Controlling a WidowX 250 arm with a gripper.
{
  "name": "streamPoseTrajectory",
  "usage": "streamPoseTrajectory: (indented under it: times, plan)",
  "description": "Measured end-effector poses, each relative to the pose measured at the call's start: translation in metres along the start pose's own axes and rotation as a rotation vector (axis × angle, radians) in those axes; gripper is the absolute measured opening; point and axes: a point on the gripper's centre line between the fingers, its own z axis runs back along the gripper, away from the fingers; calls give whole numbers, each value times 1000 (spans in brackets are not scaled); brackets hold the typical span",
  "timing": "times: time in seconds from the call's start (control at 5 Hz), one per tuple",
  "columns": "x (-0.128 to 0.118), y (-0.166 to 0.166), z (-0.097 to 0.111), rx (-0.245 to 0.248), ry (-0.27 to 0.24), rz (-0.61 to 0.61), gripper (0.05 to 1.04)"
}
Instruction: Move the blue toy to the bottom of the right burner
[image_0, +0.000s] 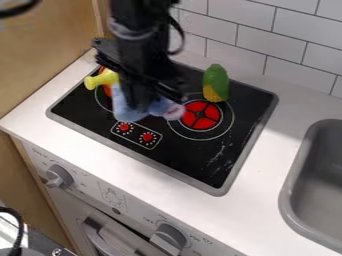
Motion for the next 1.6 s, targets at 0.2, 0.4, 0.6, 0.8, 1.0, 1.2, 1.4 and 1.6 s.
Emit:
streamPoseTrajectory:
  times: [0.2, 0.4, 0.6, 0.8, 1.0, 1.2, 1.4, 1.6]
  plan:
    - [5, -13, -7, 21, -13, 22, 56]
    - [4, -31, -13, 38, -26, 44, 56]
    - [2, -45, -16, 51, -26, 71, 56]
    - [-1, -55, -20, 64, -19, 95, 56]
    - [-2, -57, -20, 71, -25, 102, 74]
    - [-6, -57, -24, 70, -21, 79, 225]
    - [-9, -50, -23, 65, -27, 67, 482]
    - [-10, -43, -23, 60, -26, 56, 779]
